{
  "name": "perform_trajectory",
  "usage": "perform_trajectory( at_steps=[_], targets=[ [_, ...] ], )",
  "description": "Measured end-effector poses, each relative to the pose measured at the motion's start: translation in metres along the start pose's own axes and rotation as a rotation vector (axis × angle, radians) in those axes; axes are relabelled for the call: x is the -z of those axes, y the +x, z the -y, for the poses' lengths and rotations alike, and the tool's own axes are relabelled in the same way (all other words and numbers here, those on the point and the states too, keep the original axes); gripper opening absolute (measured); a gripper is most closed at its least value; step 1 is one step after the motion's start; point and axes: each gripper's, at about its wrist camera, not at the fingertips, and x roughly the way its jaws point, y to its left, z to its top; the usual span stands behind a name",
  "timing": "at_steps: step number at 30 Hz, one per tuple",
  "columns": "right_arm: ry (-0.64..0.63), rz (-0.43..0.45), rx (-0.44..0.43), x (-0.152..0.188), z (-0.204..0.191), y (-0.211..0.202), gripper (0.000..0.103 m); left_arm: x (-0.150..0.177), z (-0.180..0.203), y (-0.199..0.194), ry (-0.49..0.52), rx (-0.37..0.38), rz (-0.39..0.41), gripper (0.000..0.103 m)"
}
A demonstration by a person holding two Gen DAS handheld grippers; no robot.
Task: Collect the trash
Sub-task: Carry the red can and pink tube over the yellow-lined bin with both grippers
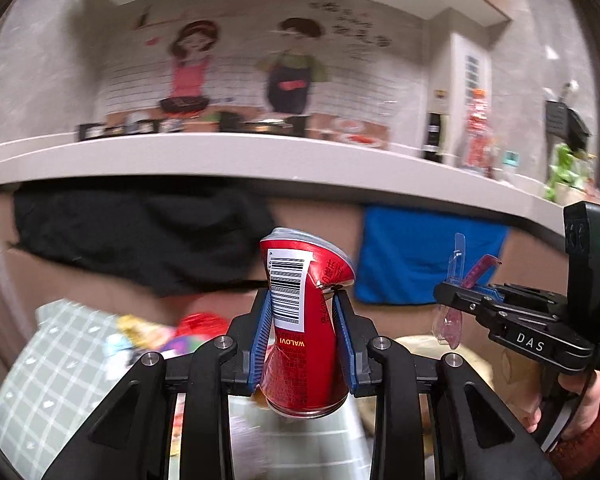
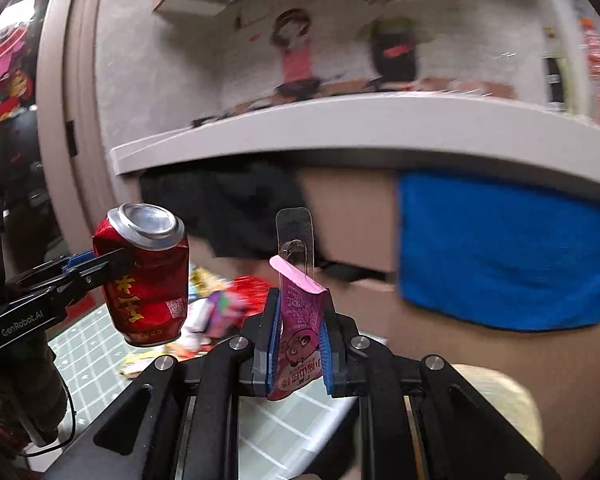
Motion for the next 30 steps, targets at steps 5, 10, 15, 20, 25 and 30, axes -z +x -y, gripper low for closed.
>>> perform_trajectory(
  at_steps=[5,10,15,20,25,30],
  targets=[
    [0.025,0.034,0.113,-0.001,0.054,-0.044,0.016,-0.004,0.064,0.029,0.023,0.109,-0.007,0.032],
    [0.084,0.044,0.19,0.009,0.105,-0.076,0.016,0.001,0.109,0.059,0.039,0.187,-0.042,0.032],
    [0.129,0.023,0.219,0.025,0.138,-0.081,0.016,0.017,0.133,0.083,0.044,0.225,-0.089,0.032],
    [0.166,-0.015,0.214,0.04,0.156,-0.067,0.016,0.03,0.138,0.109,0.032,0.234,-0.157,0.032],
    [0.187,-0.039,0.205,0.052,0.167,-0.053,0.016,0.045,0.138,0.129,0.02,0.245,-0.218,0.032],
    [0.197,-0.072,0.197,0.061,0.173,-0.037,0.016,0.056,0.138,0.149,-0.005,0.258,-0.273,0.032]
  ],
)
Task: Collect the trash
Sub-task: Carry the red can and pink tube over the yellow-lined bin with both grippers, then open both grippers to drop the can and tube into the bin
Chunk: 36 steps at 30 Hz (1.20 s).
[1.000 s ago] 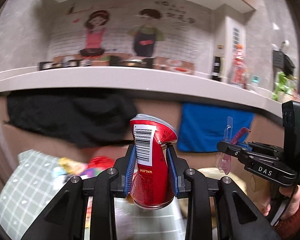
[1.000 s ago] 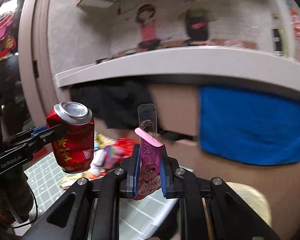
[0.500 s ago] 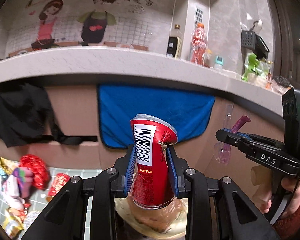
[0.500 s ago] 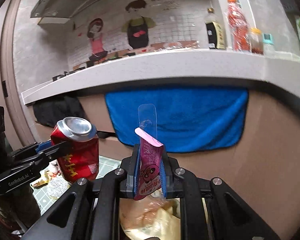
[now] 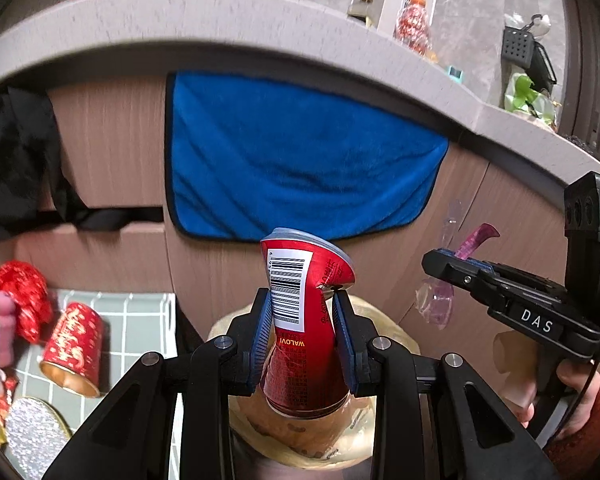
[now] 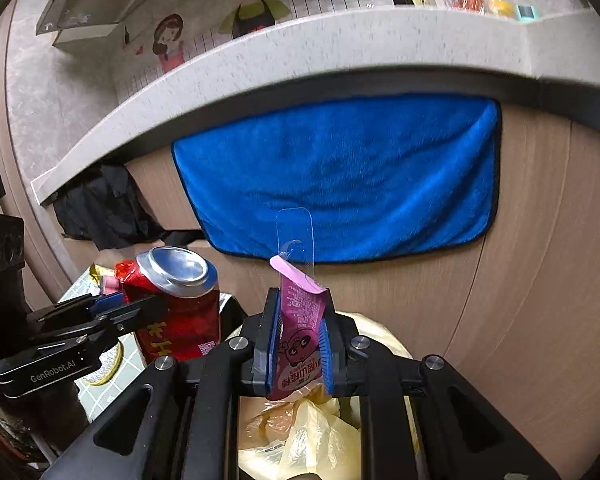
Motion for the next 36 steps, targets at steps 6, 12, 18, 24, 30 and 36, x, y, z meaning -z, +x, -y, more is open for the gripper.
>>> perform_trajectory(
  at_steps=[6,12,18,24,30,36],
  targets=[
    [0.019,-0.023,0.003,0.005,0.005,0.02,0.021,0.005,-0.015,0.028,-0.045,0.069,-0.025,0.042],
    [0.072,-0.028,0.016,0.019,0.018,0.039,0.058,0.008,-0.037,0.052,-0.091,0.107,-0.107,0.061],
    [0.136,-0.031,-0.011,0.028,0.024,0.039,0.058,0.006,-0.059,0.029,-0.114,0.053,-0.091,0.064],
    [0.131,-0.005,0.003,0.022,0.013,0.022,0.058,0.013,-0.095,-0.011,-0.16,-0.007,-0.043,0.064],
    [0.082,0.018,0.008,0.021,-0.022,0.013,0.058,0.033,-0.135,-0.067,-0.135,-0.112,0.005,0.064],
    [0.038,0.021,-0.045,0.023,-0.073,0.015,0.06,0.054,-0.19,-0.135,-0.114,-0.221,0.019,0.064]
  ],
)
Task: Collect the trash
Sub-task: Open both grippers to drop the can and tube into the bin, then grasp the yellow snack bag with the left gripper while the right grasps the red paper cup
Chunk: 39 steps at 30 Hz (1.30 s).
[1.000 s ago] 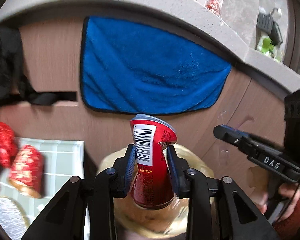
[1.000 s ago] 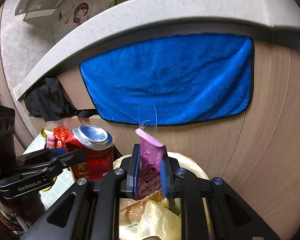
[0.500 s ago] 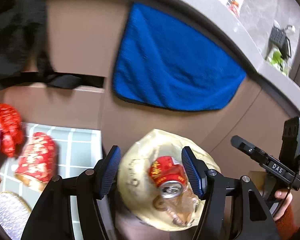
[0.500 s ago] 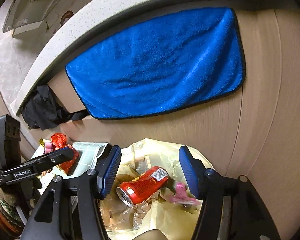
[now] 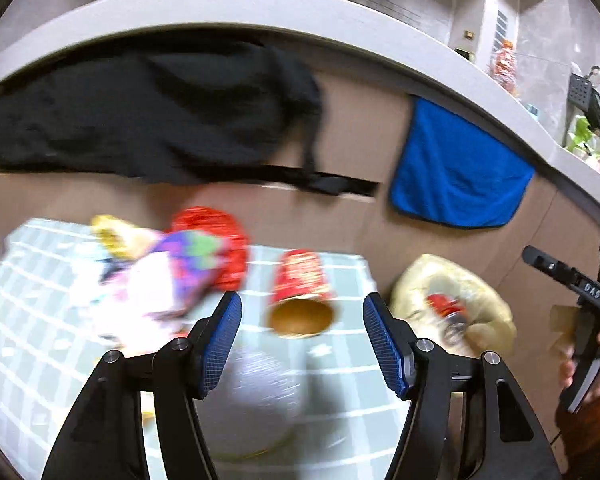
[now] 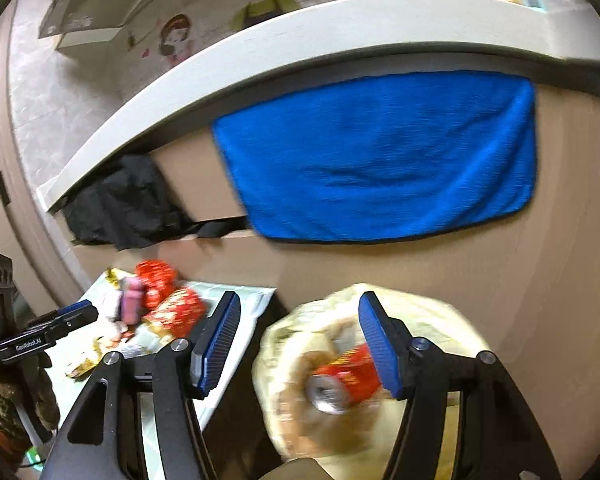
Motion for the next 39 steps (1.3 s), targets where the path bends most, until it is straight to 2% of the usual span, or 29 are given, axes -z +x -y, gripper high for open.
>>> perform_trajectory(
  at_steps=[5,8,12,15,20,23,27,32,36,39],
  targets=[
    [-0.072,-0.047,-0.069,0.012,-0.054,0.017,0.061,0.014,-0.07,-0.041,-0.032,-0.075,0.017,0.064],
    [-0.131,-0.087,-0.103,0.024,-0.089,0.031,0.061,0.026,-0.107,-0.05,-0.084,-0.063,-0.018,0.064],
    [-0.144,-0.153,-0.187,0.038,-0.121,0.049,0.061,0.046,-0.139,-0.033,-0.118,-0.012,-0.123,0.064],
    [-0.176,-0.183,-0.208,0.049,-0.141,0.055,0.061,0.057,-0.141,-0.011,-0.081,0.015,-0.196,0.064],
    [-0.218,-0.216,-0.216,0.061,-0.16,0.057,0.061,0.069,-0.135,0.022,0.038,-0.062,-0.288,0.064],
    [-0.235,-0.239,-0.212,0.067,-0.163,0.059,0.061,0.071,-0.136,0.027,0.01,-0.05,-0.301,0.064],
    [-0.243,-0.283,-0.225,0.075,-0.166,0.069,0.061,0.076,-0.14,0.03,-0.081,-0.053,-0.331,0.063],
    [-0.261,-0.34,-0.268,0.083,-0.181,0.091,0.061,0.082,-0.141,0.019,-0.152,-0.032,-0.311,0.043],
    [-0.254,-0.41,-0.313,0.089,-0.191,0.121,0.061,0.085,-0.128,-0.005,-0.13,-0.057,-0.254,0.039],
    [-0.265,-0.443,-0.301,0.093,-0.198,0.143,0.06,0.085,-0.124,-0.028,-0.134,-0.075,-0.197,0.039]
  ],
)
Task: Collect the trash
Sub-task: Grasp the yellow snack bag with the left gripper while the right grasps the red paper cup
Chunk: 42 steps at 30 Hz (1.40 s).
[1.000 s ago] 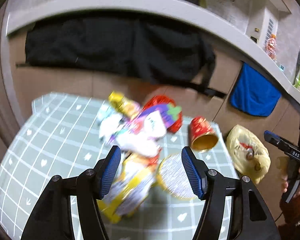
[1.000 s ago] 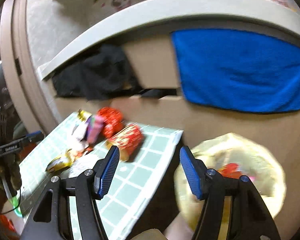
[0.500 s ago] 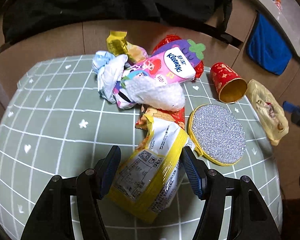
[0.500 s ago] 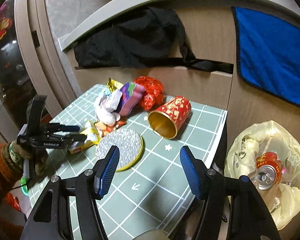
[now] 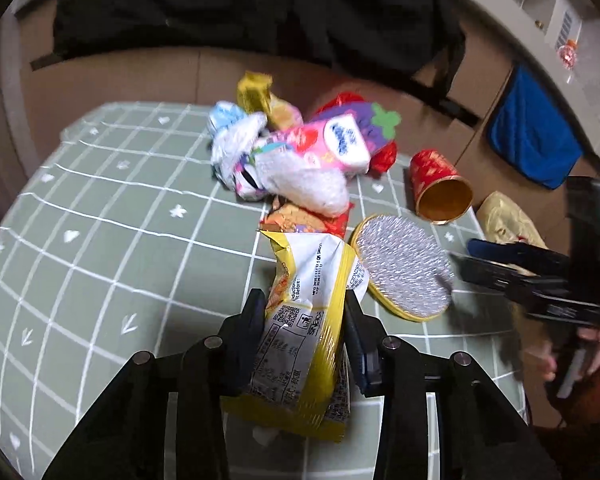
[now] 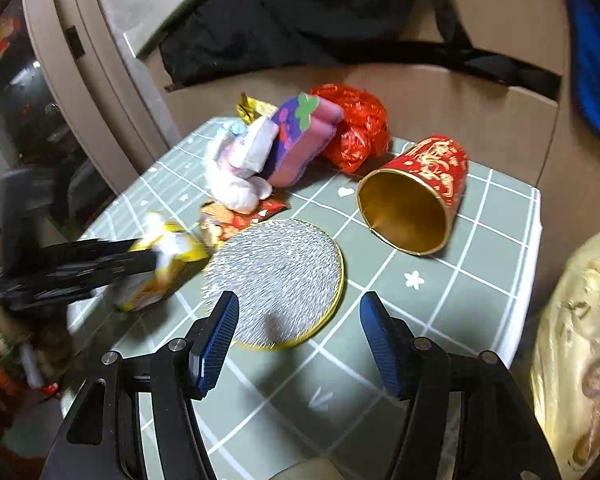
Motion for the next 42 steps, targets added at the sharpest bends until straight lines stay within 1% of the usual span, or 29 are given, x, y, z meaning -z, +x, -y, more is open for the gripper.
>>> perform_trajectory(
  at_steps=[1,3,5,6,7,8,9,10,12,15,19,21,22,24,26,29,31,33,34,36,39,42],
  targets=[
    [-0.002,0.001,0.017,-0.002,0.0,0.003,0.06,0.0,-0.001,-0.006,-0.005,-0.002,0.015,0.039],
    [-0.03,0.051,0.066,-0.008,-0.002,-0.004,0.059,0.002,-0.004,-0.022,-0.027,-0.016,0.052,0.039],
    [-0.066,0.117,0.145,-0.014,-0.004,-0.016,0.059,0.002,-0.01,-0.035,-0.065,-0.03,0.087,0.039],
    [-0.079,0.166,0.21,-0.019,-0.004,-0.024,0.059,0.001,-0.012,-0.039,-0.08,-0.032,0.1,0.039],
    [-0.077,0.198,0.246,-0.024,-0.002,-0.029,0.059,0.0,-0.013,-0.04,-0.092,-0.032,0.109,0.039],
    [-0.067,0.213,0.26,-0.028,0.001,-0.033,0.061,-0.003,-0.014,-0.042,-0.108,-0.029,0.123,0.039],
    [-0.026,0.229,0.268,-0.038,0.01,-0.035,0.063,-0.004,-0.014,-0.042,-0.118,-0.025,0.131,0.039],
    [0.023,0.235,0.259,-0.046,0.019,-0.035,0.064,-0.005,-0.013,-0.041,-0.127,-0.022,0.137,0.039],
    [0.122,0.239,0.239,-0.058,0.035,-0.029,0.065,-0.009,-0.011,-0.039,-0.154,-0.008,0.153,0.039],
    [0.211,0.212,0.274,-0.067,0.055,-0.008,0.065,-0.012,-0.005,-0.04,-0.169,0.002,0.178,0.039],
    [0.236,0.14,0.268,-0.065,0.062,0.022,0.065,-0.018,-0.003,-0.037,-0.168,0.003,0.187,0.039],
    [0.249,0.114,0.247,-0.061,0.065,0.034,0.065,-0.02,-0.006,-0.033,-0.175,0.003,0.179,0.039],
    [0.265,0.115,0.222,-0.059,0.067,0.037,0.065,-0.02,-0.007,-0.032,-0.177,0.002,0.178,0.039],
    [0.278,0.121,0.208,-0.059,0.068,0.038,0.065,-0.022,-0.008,-0.028,-0.189,-0.001,0.174,0.039],
    [0.259,0.132,0.204,-0.06,0.066,0.035,0.065,-0.022,-0.008,-0.027,-0.197,-0.001,0.175,0.039],
    [0.179,0.099,0.187,-0.06,0.055,0.031,0.056,-0.024,-0.004,-0.025,-0.199,-0.002,0.184,0.039],
    [0.134,0.098,0.192,-0.06,0.046,0.024,0.054,-0.025,0.001,-0.025,-0.196,-0.002,0.187,0.039],
    [0.102,0.121,0.191,-0.056,0.04,0.01,0.053,-0.028,0.006,-0.026,-0.19,0.001,0.193,0.039],
    [0.104,0.153,0.203,-0.054,0.037,0.004,0.053,-0.03,0.01,-0.028,-0.183,0.0,0.198,0.039],
    [0.082,0.191,0.201,-0.052,0.032,-0.016,0.053,-0.035,0.02,-0.033,-0.164,-0.002,0.216,0.039],
    [0.055,0.236,0.195,-0.056,0.025,-0.039,0.053,-0.048,0.039,-0.044,-0.125,-0.013,0.266,0.039],
    [0.027,0.286,0.194,-0.056,0.022,-0.068,0.053,-0.062,0.068,-0.058,-0.077,-0.025,0.332,0.039]
  ],
)
